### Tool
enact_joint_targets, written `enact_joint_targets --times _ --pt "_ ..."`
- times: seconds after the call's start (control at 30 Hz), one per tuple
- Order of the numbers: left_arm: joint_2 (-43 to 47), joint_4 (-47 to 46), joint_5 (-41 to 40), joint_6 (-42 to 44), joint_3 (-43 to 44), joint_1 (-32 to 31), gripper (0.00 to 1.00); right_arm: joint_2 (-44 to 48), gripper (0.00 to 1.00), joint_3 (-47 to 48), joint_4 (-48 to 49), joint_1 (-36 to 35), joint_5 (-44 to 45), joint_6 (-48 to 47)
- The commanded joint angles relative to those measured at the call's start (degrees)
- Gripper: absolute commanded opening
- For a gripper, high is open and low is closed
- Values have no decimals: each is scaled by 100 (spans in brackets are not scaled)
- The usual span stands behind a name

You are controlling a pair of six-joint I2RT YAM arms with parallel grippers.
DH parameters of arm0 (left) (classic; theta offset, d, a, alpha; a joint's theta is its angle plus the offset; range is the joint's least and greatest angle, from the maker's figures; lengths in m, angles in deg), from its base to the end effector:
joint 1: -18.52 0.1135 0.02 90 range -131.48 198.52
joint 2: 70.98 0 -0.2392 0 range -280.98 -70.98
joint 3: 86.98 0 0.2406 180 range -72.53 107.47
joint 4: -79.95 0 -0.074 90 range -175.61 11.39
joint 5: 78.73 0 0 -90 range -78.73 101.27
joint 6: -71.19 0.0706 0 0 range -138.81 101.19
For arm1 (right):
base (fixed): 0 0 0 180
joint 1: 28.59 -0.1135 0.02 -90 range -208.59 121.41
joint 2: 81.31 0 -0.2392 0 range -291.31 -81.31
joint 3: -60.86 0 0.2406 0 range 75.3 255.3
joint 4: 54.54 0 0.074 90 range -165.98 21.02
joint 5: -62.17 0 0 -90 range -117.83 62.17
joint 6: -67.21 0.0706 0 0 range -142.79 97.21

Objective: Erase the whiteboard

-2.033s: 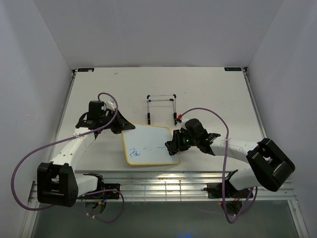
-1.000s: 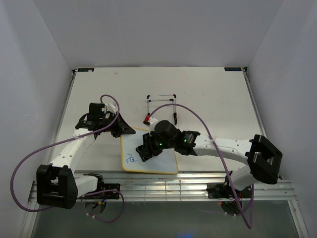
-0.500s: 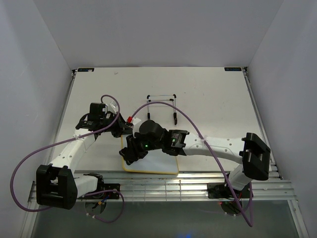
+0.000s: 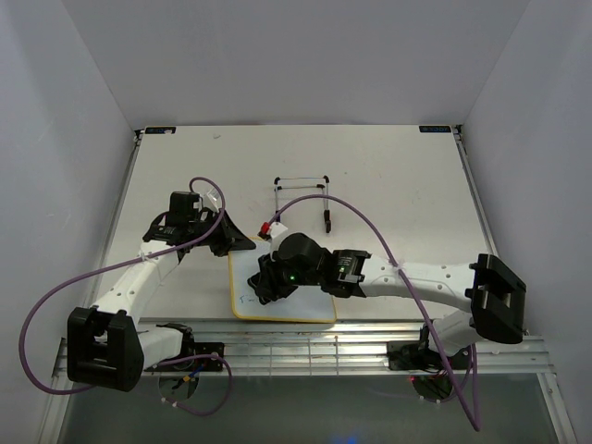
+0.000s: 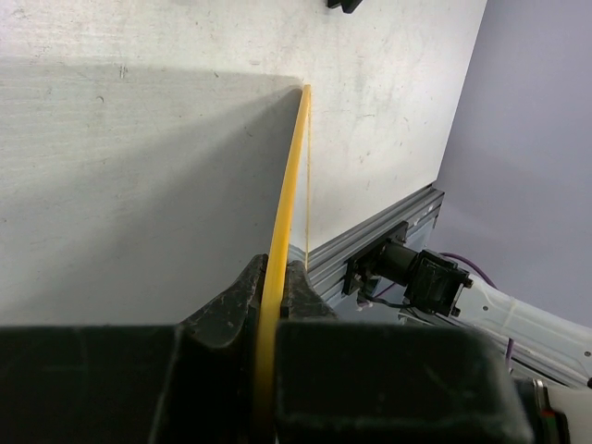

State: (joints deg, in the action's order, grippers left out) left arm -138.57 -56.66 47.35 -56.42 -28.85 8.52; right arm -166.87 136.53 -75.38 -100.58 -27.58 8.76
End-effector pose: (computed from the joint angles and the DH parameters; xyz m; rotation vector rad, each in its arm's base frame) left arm 0.2343 -0.0835 0.1906 -0.3410 2.5699 -1.1174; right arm 0.1125 0.3449 0.2368 -0.7918 2.1580 1.0241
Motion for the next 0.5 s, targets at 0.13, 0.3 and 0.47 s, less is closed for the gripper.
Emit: enact_joint_targets --times 0.13,0.3,0.47 --pt "53 58 -2597 1115 -158 -20 0 311 8 -657 -1092 194 610 -219" --pt "36 58 -2614 1115 -158 -20 0 260 8 -201 -531 -183 151 -464" --pt "36 67 -2623 1115 -167 -20 0 -127 8 555 -459 -579 37 -782"
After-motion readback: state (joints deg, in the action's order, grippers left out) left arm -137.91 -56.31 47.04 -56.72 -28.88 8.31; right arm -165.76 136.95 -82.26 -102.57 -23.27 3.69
